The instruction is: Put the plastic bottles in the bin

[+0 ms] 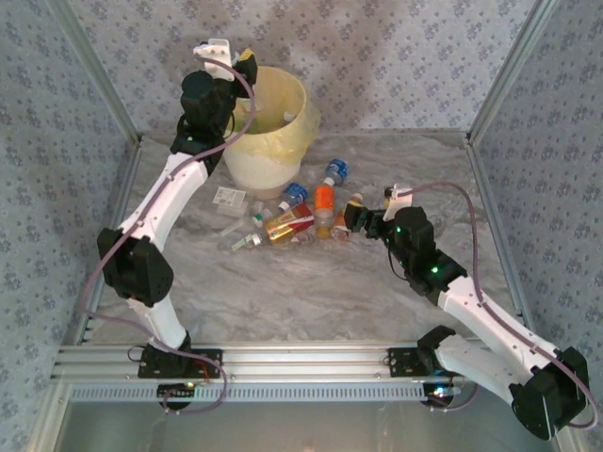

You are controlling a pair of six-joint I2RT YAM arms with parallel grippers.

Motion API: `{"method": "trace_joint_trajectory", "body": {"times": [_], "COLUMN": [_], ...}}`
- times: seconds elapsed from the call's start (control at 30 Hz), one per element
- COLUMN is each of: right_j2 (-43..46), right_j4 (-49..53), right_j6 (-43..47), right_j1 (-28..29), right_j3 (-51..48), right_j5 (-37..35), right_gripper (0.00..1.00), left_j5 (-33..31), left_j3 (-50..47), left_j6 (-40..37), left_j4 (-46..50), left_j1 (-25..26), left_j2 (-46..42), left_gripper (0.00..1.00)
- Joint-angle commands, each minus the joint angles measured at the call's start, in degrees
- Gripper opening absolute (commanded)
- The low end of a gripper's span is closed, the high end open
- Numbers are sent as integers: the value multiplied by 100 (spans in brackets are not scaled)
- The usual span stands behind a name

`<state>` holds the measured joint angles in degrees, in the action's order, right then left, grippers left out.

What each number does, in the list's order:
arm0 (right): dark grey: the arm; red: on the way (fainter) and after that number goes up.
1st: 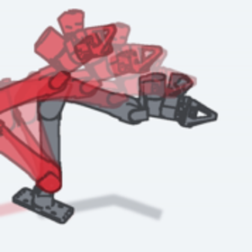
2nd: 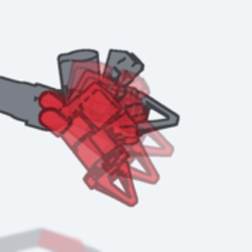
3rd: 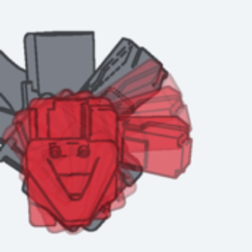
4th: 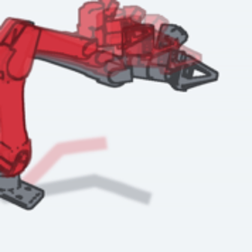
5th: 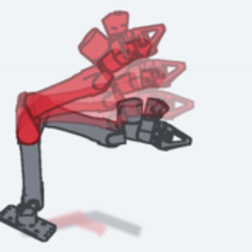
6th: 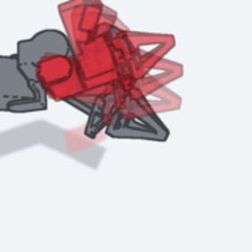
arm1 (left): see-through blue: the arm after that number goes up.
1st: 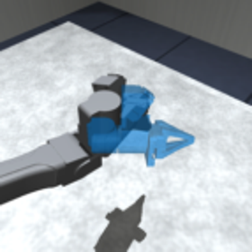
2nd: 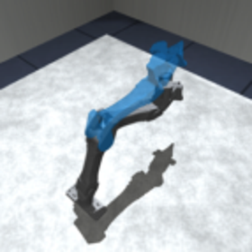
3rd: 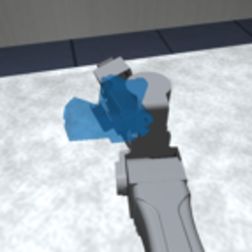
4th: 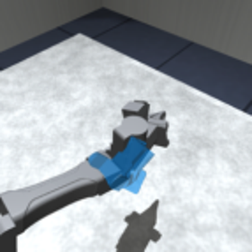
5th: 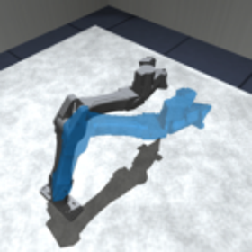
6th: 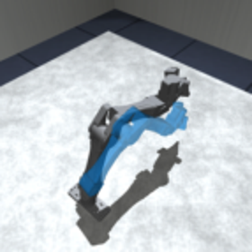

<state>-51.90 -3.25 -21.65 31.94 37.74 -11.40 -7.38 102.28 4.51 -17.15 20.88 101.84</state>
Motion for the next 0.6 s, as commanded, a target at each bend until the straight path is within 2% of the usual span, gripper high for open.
{"method": "trace_joint_trajectory", "body": {"times": [0.0,0.17,0.27,0.37,0.47,0.57], "right_j2": [69,67,57,37,30,18], "right_j4": [-2,46,52,69,116,174], "right_j6": [-83,-67,-93,-107,-146,-185], "right_j1": [-34,-54,-61,-66,-76,-98], "right_j3": [-4,5,1,10,14,14], "right_j5": [-98,-132,-130,-100,-96,-62], "right_gripper": [100,100,100,100,100,100], "left_j5": [-253,-62,116,119,254,423], "left_j3": [160,-121,-4,282,462,532], "left_j6": [118,616,941,1228,1333,1369], "left_j4": [274,967,1758,2613,3085,3293], "left_j1": [-90,-116,-119,-120,-120,-111], "left_j2": [48,-59,-35,32,8,-160], "left_gripper": [38,43,51,64,82,91]}}
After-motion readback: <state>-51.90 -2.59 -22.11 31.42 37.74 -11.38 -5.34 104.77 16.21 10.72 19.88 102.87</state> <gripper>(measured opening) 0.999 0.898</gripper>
